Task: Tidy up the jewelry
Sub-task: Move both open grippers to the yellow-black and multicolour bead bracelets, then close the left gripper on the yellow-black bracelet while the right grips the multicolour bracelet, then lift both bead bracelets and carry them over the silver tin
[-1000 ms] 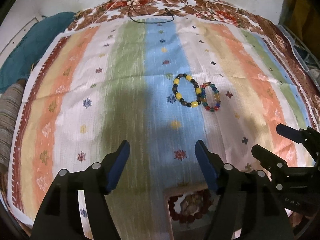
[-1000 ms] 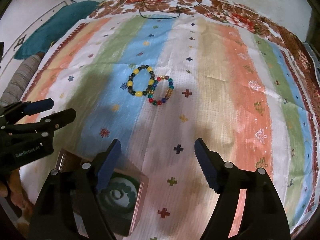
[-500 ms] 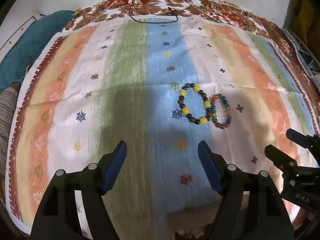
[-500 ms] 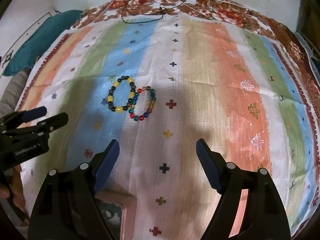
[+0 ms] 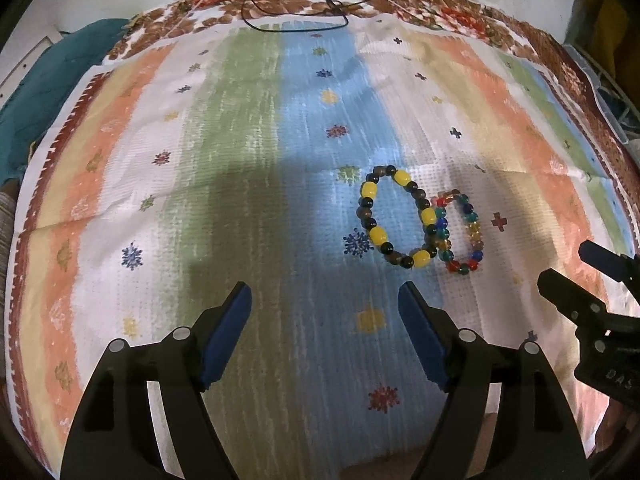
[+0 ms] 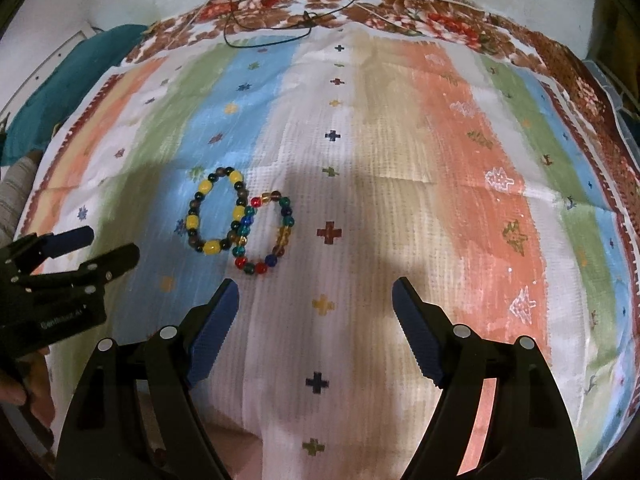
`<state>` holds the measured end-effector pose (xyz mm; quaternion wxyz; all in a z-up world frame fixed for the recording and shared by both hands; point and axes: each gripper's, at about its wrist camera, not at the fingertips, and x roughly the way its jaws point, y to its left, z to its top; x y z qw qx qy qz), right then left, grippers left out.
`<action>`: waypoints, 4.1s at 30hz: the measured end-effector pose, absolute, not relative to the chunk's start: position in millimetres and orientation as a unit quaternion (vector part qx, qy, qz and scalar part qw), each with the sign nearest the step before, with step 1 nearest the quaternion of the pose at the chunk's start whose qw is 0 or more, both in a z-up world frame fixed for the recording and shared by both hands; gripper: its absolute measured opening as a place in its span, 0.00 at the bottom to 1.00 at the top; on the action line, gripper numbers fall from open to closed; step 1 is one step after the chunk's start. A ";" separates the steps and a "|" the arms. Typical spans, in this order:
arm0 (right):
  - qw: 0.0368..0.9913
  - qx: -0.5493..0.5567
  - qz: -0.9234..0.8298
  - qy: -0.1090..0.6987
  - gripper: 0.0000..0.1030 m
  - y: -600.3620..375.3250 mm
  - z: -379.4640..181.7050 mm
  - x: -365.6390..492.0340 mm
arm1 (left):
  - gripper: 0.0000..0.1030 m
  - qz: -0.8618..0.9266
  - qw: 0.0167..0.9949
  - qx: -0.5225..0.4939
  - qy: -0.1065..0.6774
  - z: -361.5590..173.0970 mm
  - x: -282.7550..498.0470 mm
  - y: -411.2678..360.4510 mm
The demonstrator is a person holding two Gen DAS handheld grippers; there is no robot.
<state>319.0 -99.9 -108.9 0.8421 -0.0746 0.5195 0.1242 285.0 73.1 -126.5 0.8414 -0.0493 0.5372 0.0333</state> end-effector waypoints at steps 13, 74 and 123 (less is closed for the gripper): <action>0.835 -0.065 0.107 0.536 0.77 -98.7 -130.3 347.6 | 0.73 0.017 0.838 -0.072 0.541 -144.4 318.8 76.8; 0.847 -0.131 0.140 0.495 0.10 -82.3 -101.4 317.5 | 0.11 0.001 0.860 0.004 0.510 -95.8 290.8 56.7; 0.873 -0.101 0.220 0.424 0.10 -88.8 -16.5 186.3 | 0.11 -0.032 0.896 -0.043 0.441 -0.9 153.8 25.1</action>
